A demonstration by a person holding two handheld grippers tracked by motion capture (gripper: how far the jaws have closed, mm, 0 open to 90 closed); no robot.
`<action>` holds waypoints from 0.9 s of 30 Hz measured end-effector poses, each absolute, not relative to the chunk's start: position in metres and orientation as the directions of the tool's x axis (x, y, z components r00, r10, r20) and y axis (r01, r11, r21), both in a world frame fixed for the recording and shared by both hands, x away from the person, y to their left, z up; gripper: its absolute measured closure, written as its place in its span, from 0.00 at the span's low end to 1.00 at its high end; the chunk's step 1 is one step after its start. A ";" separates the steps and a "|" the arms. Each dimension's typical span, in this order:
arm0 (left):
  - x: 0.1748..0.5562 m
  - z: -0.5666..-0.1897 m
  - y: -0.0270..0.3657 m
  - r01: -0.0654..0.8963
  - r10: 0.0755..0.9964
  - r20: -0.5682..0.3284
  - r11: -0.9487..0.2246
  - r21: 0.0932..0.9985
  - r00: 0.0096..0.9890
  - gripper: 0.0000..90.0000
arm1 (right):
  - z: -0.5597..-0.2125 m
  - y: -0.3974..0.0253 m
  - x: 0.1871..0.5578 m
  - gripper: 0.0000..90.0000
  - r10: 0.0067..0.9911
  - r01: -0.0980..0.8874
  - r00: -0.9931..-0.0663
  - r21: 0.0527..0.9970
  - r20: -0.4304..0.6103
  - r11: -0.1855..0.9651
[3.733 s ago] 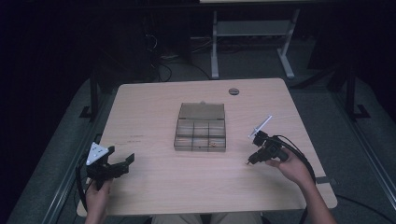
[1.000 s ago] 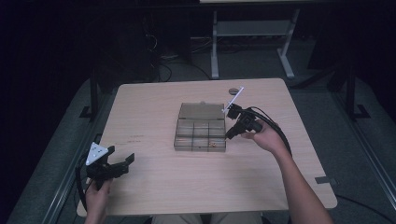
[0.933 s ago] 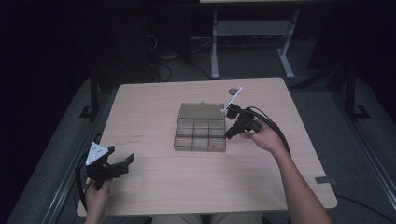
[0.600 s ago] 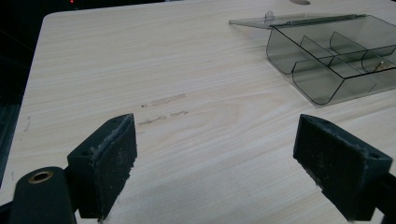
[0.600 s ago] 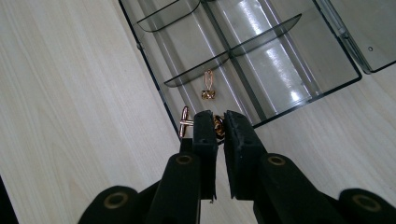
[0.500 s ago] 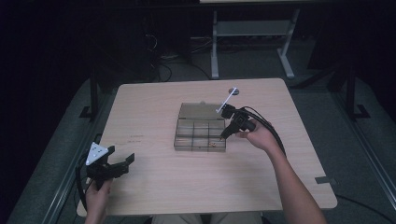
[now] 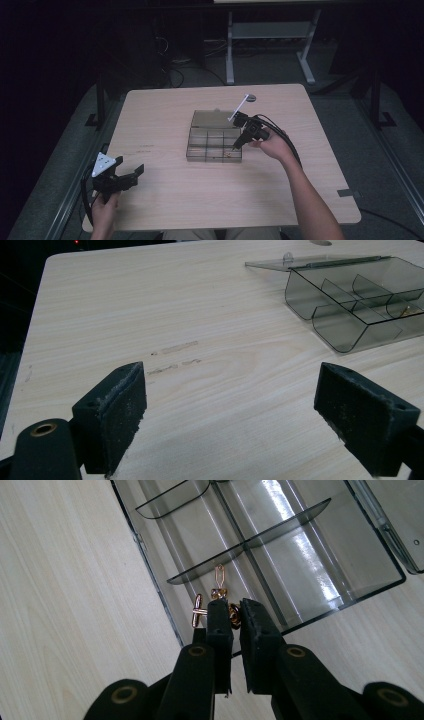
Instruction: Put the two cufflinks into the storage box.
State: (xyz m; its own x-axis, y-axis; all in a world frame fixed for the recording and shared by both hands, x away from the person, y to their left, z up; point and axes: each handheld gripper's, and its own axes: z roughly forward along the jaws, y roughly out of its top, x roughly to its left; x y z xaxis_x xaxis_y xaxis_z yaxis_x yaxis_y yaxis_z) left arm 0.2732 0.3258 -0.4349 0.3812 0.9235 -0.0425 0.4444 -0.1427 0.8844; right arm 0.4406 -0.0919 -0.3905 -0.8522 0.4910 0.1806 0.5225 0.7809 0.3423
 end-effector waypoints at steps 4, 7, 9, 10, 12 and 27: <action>0.273 -0.435 0.326 0.444 0.923 -0.043 -0.142 0.885 0.381 0.15 | -0.392 -0.090 0.442 0.92 0.491 0.523 -0.852 0.339 0.182 0.782; 0.273 -0.435 0.325 0.444 0.923 -0.045 -0.140 0.885 0.382 0.15 | -0.394 -0.089 0.443 0.92 0.492 0.524 -0.851 0.335 0.183 0.783; 0.273 -0.435 0.325 0.449 0.922 -0.042 -0.147 0.881 0.384 0.15 | -0.395 -0.088 0.444 0.92 0.491 0.525 -0.851 0.335 0.187 0.782; 0.273 -0.435 0.325 0.449 0.922 -0.043 -0.146 0.882 0.384 0.15 | -0.396 -0.088 0.444 0.92 0.493 0.527 -0.850 0.333 0.188 0.782; 0.273 -0.435 0.325 0.447 0.922 -0.041 -0.148 0.882 0.385 0.15 | -0.397 -0.087 0.446 0.92 0.491 0.526 -0.850 0.330 0.189 0.784; 0.273 -0.435 0.325 0.448 0.922 -0.043 -0.146 0.882 0.384 0.15 | -0.407 -0.082 0.451 0.92 0.485 0.521 -0.854 0.304 0.188 0.798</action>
